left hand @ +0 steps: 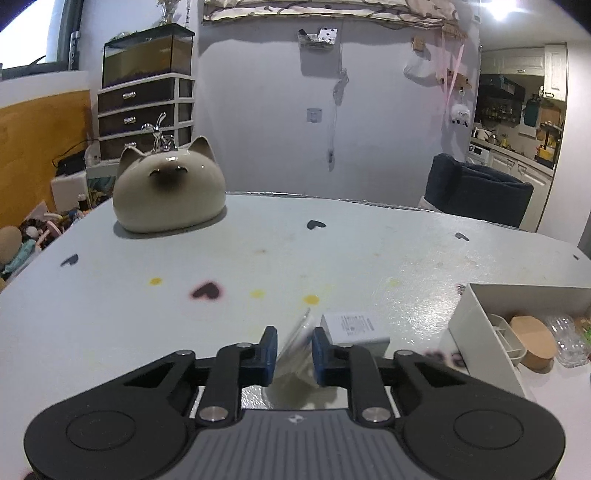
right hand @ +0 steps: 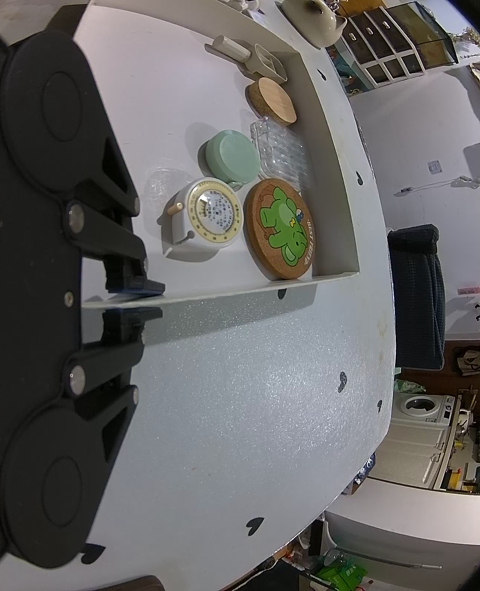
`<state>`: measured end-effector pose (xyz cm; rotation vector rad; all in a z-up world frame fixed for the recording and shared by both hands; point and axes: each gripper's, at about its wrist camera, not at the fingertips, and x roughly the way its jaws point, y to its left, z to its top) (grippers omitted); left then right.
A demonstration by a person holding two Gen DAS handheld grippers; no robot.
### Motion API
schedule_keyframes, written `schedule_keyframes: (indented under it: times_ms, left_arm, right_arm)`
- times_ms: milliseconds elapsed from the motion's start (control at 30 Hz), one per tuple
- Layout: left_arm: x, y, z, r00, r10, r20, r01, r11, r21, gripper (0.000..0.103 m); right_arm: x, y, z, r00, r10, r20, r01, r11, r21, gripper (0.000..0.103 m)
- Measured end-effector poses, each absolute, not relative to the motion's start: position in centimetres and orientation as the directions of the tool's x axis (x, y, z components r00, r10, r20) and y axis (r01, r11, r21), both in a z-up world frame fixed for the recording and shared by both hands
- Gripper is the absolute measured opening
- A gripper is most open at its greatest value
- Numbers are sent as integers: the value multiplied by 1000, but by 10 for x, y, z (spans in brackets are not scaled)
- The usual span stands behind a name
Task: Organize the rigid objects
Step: 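Move the left gripper back toward the white suction cup and charger, then close the left gripper on the white suction cup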
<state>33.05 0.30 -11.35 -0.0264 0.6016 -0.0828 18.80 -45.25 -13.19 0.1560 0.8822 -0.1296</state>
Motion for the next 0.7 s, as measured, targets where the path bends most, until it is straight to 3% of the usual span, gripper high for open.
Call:
schedule_keyframes:
  times_ms: [100, 700]
  left_arm:
    - [323, 4, -115, 821, -94, -563, 74, 996, -59, 10]
    - [257, -7, -95, 848, -165, -503, 83, 980, -181, 10]
  right_arm:
    - [188, -453, -132, 629, -49, -776, 177, 981, 82, 8]
    - [188, -453, -132, 629, -48, -776, 177, 981, 82, 8]
